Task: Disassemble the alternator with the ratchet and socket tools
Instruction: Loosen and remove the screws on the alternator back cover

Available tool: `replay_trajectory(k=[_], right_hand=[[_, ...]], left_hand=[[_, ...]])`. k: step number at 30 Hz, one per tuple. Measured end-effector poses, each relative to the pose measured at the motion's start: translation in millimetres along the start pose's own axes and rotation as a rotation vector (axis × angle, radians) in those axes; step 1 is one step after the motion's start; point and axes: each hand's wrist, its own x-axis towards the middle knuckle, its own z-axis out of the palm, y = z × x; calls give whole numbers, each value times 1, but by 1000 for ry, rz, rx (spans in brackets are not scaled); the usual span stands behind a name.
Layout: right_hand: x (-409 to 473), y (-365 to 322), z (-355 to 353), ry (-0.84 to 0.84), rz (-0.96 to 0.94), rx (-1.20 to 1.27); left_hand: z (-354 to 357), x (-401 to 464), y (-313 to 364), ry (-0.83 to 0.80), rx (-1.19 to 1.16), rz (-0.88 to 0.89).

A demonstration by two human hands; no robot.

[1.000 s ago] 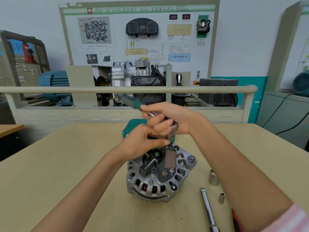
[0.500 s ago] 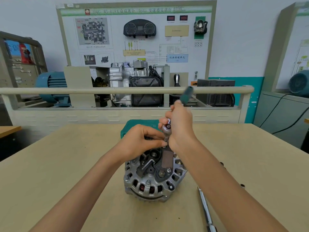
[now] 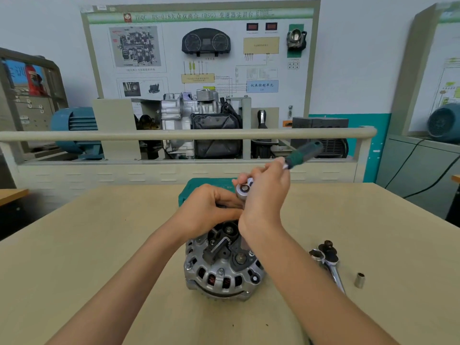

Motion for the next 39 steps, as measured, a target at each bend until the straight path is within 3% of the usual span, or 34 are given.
replay_trajectory(k=[3, 6, 8, 10, 14, 16, 19, 22, 24, 26, 29, 31, 33, 35, 37, 39], right_hand=[[9, -5, 7, -164, 201, -148], [25, -21, 13, -623, 608, -526], [29, -26, 11, -823, 719, -632], [24, -23, 10, -749, 664, -531], [2, 2, 5, -155, 35, -160], [1, 3, 4, -35, -36, -57], [14, -8, 9, -208, 283, -190], [27, -27, 10, -670, 695, -498], [29, -29, 6, -849, 735, -589], [24, -23, 6, -749, 643, -469], [8, -3, 4, -219, 154, -157], [8, 3, 2, -1, 22, 15], [12, -3, 3, -49, 204, 37], [16, -10, 6, -256, 448, -175], [17, -11, 7, -378, 465, -353], [17, -10, 9, -398, 374, -371]], left_hand=[[0, -1, -2, 20, 21, -11], [-1, 1, -3, 34, 30, -66], [-2, 0, -3, 53, 5, -84], [-2, 0, -3, 51, 21, -75], [1, 0, 3, 36, 67, -10], [1, 2, 3, 27, 76, -10], [1, 0, -1, 20, 72, -14], [0, 2, -4, 34, 36, -64], [0, 3, -4, 59, -7, -82], [0, 2, -4, 55, 4, -61], [0, 1, -4, 42, 21, -3], [0, 1, -5, 45, 38, -2], [1, 1, -4, 48, 60, -5], [1, 0, -5, 42, 71, -9], [1, 0, -5, 53, 67, -21], [1, 0, -5, 67, 23, -25]])
